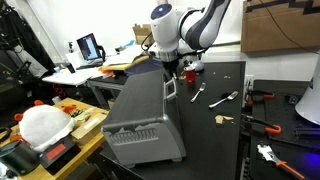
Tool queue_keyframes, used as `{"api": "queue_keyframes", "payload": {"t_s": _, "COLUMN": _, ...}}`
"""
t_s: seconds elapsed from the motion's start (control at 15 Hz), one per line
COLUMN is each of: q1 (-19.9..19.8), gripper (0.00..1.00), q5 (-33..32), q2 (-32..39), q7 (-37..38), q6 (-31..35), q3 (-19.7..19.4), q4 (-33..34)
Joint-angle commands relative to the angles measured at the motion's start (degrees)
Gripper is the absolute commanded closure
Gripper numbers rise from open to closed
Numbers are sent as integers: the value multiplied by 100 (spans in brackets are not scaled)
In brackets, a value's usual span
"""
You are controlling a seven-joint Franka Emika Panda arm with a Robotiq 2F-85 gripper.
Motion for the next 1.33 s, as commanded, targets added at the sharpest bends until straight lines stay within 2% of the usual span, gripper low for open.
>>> {"api": "queue_keyframes", "payload": {"t_s": 0.0, "q1": -22, "gripper": 97, "q5": -926, "q2": -222, "q7": 673, "q6": 82, "q3": -224, "q4": -134}}
{"api": "queue_keyframes", "payload": {"t_s": 0.8, "q1": -3, "gripper": 97, "q5": -4091, "q2": -41, "q7": 3105, "q6": -160, "q3": -192, "q4": -166}}
{"api": "queue_keyframes", "payload": {"t_s": 1.0, "q1": -14, "gripper": 96, "q5": -4566, "q2": -4, "q7": 3549, "q6": -183, "q3": -151, "q4": -173}}
{"api": "queue_keyframes", "payload": {"t_s": 1.07, "q1": -29, "gripper": 62, "q5": -4614, "q2": -7, "q7": 3623, "q6": -166, "q3": -148, "q4": -174}}
{"api": "queue_keyframes", "payload": {"t_s": 1.13, "q1": -45, "gripper": 61, "q5": -4621, "q2": -14, "q7": 3643, "q6": -155, "q3": -149, "q4": -177}}
{"api": "queue_keyframes", "payload": {"t_s": 1.27, "q1": -99, "gripper": 48, "q5": -4478, "q2": -53, "q7": 3525, "q6": -146, "q3": -173, "q4": -182}}
